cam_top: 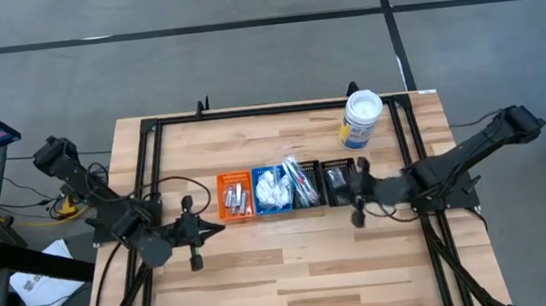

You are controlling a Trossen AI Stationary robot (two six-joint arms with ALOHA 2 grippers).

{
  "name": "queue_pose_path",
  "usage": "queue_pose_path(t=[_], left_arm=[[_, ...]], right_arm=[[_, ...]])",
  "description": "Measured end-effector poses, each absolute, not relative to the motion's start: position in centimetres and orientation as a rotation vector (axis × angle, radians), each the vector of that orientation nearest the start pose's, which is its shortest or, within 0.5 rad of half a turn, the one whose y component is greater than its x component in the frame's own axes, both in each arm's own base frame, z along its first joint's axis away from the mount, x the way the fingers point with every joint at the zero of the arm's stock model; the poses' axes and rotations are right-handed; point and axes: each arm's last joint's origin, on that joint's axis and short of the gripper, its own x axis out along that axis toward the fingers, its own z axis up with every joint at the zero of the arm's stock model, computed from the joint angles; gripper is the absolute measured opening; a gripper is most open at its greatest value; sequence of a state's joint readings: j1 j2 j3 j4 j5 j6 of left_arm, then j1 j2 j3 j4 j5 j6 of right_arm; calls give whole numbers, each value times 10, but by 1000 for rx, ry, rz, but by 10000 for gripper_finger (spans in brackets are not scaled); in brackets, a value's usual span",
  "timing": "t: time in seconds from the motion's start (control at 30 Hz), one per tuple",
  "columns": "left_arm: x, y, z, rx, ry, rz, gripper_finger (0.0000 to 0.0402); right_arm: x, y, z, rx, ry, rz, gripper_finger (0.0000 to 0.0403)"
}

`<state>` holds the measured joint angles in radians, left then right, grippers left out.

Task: Pick & Place Travel size toiletries
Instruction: Return to Home Position

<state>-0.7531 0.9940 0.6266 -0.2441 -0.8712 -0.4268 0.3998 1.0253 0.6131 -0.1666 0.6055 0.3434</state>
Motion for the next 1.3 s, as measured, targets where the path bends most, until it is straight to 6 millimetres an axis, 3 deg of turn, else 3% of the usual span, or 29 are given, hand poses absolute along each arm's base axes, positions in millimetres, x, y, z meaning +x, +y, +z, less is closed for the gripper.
queue_pose_path(t=[0.13, 0.3, 0.8, 1.3], left_arm=[[158, -120, 243, 34, 376, 202, 1], [162, -120, 240, 59, 376, 244, 1], [165, -116, 240, 74, 369, 274, 1], [163, -113, 243, 122, 340, 326, 1]], right_arm=[[182, 53, 218, 107, 272, -28, 0], [163, 39, 212, 77, 55, 91, 0], [135, 11, 177, 92, -46, 44, 0], [107, -3, 180, 83, -136, -88, 0]])
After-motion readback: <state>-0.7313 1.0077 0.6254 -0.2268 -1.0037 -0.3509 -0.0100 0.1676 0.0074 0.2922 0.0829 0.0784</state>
